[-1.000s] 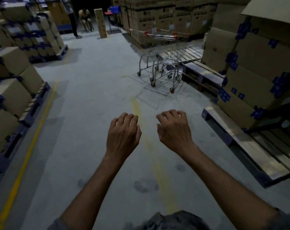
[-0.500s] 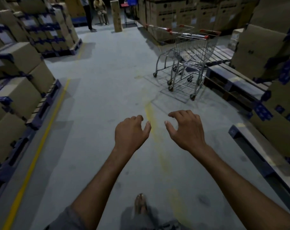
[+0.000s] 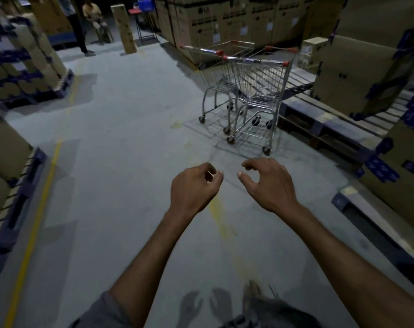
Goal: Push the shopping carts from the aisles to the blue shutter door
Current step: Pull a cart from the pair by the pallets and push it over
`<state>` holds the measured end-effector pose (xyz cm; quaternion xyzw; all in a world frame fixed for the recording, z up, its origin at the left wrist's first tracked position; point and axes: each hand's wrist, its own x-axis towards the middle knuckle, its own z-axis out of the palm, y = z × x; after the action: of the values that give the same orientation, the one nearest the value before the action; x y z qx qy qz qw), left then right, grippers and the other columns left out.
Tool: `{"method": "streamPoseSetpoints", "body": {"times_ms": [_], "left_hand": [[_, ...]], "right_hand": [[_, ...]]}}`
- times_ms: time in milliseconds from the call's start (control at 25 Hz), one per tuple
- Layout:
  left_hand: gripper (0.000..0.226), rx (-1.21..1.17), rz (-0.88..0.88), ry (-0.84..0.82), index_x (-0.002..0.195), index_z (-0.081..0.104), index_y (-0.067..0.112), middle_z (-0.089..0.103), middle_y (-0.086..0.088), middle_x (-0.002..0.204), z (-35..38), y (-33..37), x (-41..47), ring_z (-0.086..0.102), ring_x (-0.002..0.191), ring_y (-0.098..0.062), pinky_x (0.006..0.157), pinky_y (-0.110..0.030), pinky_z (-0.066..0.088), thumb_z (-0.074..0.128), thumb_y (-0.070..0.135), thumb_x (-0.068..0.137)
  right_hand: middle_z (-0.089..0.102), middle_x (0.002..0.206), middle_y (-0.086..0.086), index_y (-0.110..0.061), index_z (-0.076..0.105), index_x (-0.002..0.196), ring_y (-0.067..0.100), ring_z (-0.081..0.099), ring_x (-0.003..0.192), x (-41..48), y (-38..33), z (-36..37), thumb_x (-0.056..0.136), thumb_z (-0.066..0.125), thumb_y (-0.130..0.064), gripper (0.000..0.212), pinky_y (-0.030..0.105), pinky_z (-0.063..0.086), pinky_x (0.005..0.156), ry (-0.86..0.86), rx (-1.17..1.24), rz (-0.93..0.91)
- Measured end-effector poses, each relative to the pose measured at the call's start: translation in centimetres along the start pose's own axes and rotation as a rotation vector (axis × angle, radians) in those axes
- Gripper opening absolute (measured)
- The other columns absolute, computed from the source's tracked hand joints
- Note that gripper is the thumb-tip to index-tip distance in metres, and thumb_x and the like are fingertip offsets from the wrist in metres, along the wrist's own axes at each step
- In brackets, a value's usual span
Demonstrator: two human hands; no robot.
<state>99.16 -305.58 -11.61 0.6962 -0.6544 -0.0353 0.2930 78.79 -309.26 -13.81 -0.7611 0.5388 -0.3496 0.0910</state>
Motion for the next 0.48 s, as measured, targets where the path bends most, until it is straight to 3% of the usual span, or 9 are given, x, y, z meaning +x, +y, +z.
{"method": "streamPoseSetpoints", "body": {"times_ms": [160, 280, 360, 480], "left_hand": [[0.029, 0.017, 0.039, -0.017, 0.101, 0.07, 0.035, 0.072, 0.017, 0.089, 4.4, -2.5, 10.1, 0.066, 0.085, -0.007, 0.062, -0.022, 0.037, 0.055, 0.058, 0.092], [0.037, 0.077, 0.135, 0.017, 0.123, 0.064, 0.031, 0.07, 0.012, 0.113, 7.8, -3.7, 17.6, 0.064, 0.104, -0.012, 0.076, -0.029, 0.049, 0.055, 0.054, 0.095], [0.045, 0.156, 0.222, 0.066, 0.135, 0.059, 0.025, 0.066, 0.004, 0.128, 9.6, -3.8, 23.0, 0.061, 0.115, -0.02, 0.085, -0.036, 0.049, 0.059, 0.047, 0.095], [0.049, 0.217, 0.302, 0.148, 0.137, 0.057, 0.021, 0.062, -0.001, 0.133, 11.4, -3.7, 30.3, 0.056, 0.121, -0.024, 0.089, -0.039, 0.045, 0.065, 0.038, 0.092]], "right_hand": [[0.07, 0.109, -0.008, -0.026, 0.071, 0.112, 0.019, 0.06, 0.107, 9.0, 4.2, 4.2, 0.091, 0.068, -0.045, 0.028, 0.04, 0.047, 0.093, 0.038, -0.029, -0.009], [0.068, 0.111, -0.004, -0.024, 0.07, 0.111, 0.023, 0.058, 0.109, 16.2, 7.7, 6.6, 0.088, 0.065, -0.046, 0.032, 0.042, 0.047, 0.089, 0.078, -0.127, -0.05], [0.066, 0.113, -0.003, -0.023, 0.069, 0.113, 0.025, 0.058, 0.109, 21.7, 9.9, 7.7, 0.088, 0.062, -0.045, 0.034, 0.042, 0.046, 0.086, 0.079, -0.208, -0.117], [0.064, 0.114, 0.0, -0.02, 0.067, 0.115, 0.028, 0.055, 0.109, 29.3, 12.2, 8.9, 0.087, 0.06, -0.04, 0.034, 0.042, 0.044, 0.086, 0.073, -0.312, -0.185]]}}
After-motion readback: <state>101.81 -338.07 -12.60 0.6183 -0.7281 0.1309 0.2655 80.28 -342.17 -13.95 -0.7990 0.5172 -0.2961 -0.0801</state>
